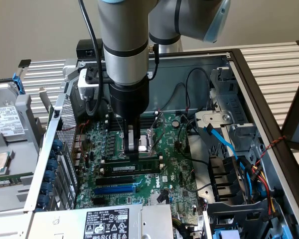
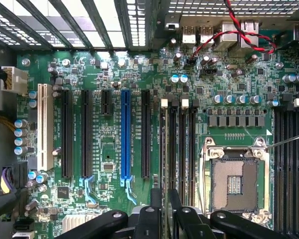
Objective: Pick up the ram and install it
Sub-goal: 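Press down the ram until it locks into place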
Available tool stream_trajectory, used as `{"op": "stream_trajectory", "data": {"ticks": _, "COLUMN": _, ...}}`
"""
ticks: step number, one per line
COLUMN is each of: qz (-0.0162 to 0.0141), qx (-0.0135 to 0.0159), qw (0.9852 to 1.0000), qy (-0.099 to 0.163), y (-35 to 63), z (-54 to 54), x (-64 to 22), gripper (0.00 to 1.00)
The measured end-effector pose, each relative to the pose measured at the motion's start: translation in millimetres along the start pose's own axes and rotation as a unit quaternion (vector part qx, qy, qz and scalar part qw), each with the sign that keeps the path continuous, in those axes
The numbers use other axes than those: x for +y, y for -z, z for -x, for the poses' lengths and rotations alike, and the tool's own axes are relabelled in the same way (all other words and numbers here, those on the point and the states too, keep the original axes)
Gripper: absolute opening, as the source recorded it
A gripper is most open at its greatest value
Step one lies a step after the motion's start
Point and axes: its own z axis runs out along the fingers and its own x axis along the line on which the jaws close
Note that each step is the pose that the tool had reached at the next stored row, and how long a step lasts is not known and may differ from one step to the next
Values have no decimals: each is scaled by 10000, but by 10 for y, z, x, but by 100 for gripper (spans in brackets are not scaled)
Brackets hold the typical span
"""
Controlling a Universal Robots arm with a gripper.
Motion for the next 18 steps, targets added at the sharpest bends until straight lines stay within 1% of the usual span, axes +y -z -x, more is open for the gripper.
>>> {"op": "stream_trajectory", "data": {"ticks": 11, "qz": 0, "qx": -3, "qw": 10000, "qy": -3, "y": 0, "z": 0, "x": 0, "gripper": 20}}
{"op": "stream_trajectory", "data": {"ticks": 15, "qz": -2, "qx": -4, "qw": 10000, "qy": -83, "y": 0, "z": 0, "x": -2, "gripper": 20}}
{"op": "stream_trajectory", "data": {"ticks": 18, "qz": 0, "qx": -4, "qw": 10000, "qy": -95, "y": 0, "z": 1, "x": -23, "gripper": 20}}
